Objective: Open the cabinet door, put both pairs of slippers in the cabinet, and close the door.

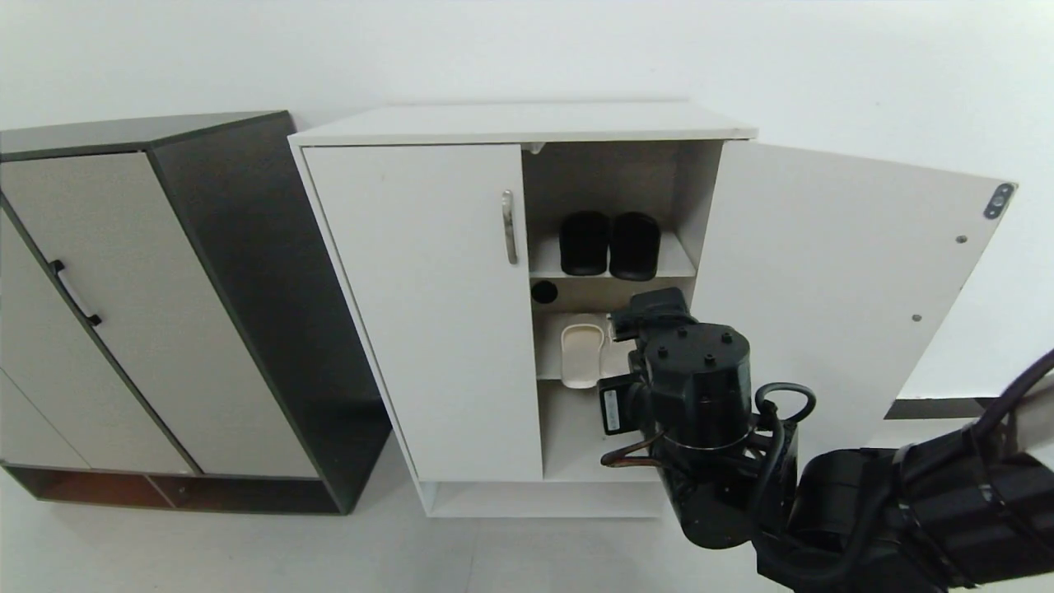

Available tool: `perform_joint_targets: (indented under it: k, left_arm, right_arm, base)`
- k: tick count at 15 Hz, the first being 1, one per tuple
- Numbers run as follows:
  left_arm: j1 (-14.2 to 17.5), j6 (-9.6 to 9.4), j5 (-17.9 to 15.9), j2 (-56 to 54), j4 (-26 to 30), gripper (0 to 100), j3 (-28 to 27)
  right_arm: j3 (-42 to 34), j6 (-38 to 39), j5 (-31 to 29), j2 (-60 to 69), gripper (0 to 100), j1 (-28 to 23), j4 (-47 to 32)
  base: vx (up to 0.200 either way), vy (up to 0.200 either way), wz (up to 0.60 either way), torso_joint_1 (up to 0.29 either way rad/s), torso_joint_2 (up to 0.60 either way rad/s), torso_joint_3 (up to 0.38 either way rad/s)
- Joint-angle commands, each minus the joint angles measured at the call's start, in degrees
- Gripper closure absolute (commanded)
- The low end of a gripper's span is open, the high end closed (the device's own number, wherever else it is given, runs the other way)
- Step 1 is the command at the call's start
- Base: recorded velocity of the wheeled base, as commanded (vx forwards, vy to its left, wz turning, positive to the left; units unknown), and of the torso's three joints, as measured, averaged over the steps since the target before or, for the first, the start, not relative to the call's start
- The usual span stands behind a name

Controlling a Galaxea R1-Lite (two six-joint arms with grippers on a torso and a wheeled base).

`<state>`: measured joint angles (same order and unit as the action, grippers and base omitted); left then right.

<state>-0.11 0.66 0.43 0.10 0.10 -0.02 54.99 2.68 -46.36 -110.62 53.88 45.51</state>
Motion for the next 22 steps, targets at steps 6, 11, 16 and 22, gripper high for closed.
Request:
perform_joint_targets:
  k: [6,11,16,22]
  left_arm:
    - [0.02,0.04,0.01,-0.01,0.08,100,0.02]
    - [0.02,0.04,0.01,-0.01,0.08,100,0.02]
    - [0.02,0.04,0.01,-0.01,0.08,100,0.02]
    - [0.02,0.04,0.01,-0.01,0.08,100,0.02]
  right_arm:
    - [-0.06,-0.05,0.04,-0.04,100,-0.09,-0.16]
    - [-0.06,-0.05,0.04,-0.04,100,-0.09,-0.24]
    - [-0.06,-0.05,0.04,-0.04,100,-0.09,-0.24]
    - [-0.50,-0.05,0.13,0.05,100,-0.27,-0.33]
  base:
    - [0.000,0.000,0.00,0.090,-0.48,-0.351]
    - [0.000,0.000,0.00,0.145,-0.47,-0.325]
    - [0.000,0.000,0.00,0.189,-0.49,-0.315]
    - [0.000,0.000,0.00,0.212,-0.53,-0.314]
